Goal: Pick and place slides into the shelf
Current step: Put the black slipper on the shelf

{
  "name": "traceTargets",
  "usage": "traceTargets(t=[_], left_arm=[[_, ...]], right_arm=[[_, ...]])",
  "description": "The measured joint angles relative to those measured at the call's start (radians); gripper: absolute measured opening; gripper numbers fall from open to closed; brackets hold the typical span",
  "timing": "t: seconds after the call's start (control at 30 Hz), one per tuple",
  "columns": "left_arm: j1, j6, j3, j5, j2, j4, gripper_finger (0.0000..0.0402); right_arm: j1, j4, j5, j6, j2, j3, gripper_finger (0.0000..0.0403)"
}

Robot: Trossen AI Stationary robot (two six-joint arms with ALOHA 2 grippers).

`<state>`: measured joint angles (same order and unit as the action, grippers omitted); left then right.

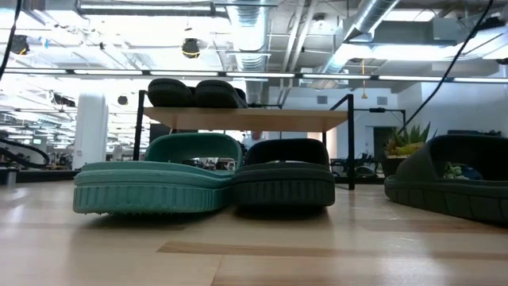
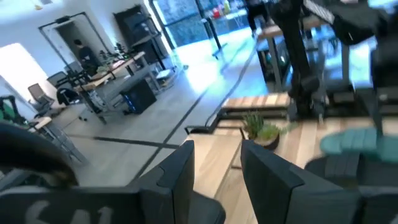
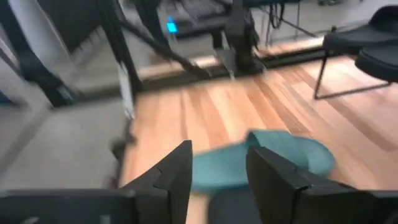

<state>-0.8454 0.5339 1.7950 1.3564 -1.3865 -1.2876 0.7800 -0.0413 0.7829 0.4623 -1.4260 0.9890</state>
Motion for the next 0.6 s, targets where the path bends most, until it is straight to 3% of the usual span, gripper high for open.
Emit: traceTargets(t=[0.13, 0.33, 0.47, 0.6], left_arm=[[-0.019, 0.077, 0.000, 0.046, -0.006, 0.000, 0.0122], [-0.025, 0.129, 0.000, 0.083, -0.006, -0.019, 0.0122], [-0.025, 0.135, 0.000, 0.108, -0.005, -0.106, 0.0122], [-0.039, 0.264, 0.000, 0.102, -0.005, -0.263, 0.0122]], right_arm=[[-0.032, -0.140, -0.003, -0.047, -0.053, 0.060, 0.0180], [-0.109, -0.270, -0.021, -0.052, -0.031, 0.065, 0.0241], [-0.168, -0.291, -0.032, -0.051, -0.028, 0.065, 0.0248], [-0.213, -0.246, -0.049, -0.028, -0.058, 0.069, 0.0245]])
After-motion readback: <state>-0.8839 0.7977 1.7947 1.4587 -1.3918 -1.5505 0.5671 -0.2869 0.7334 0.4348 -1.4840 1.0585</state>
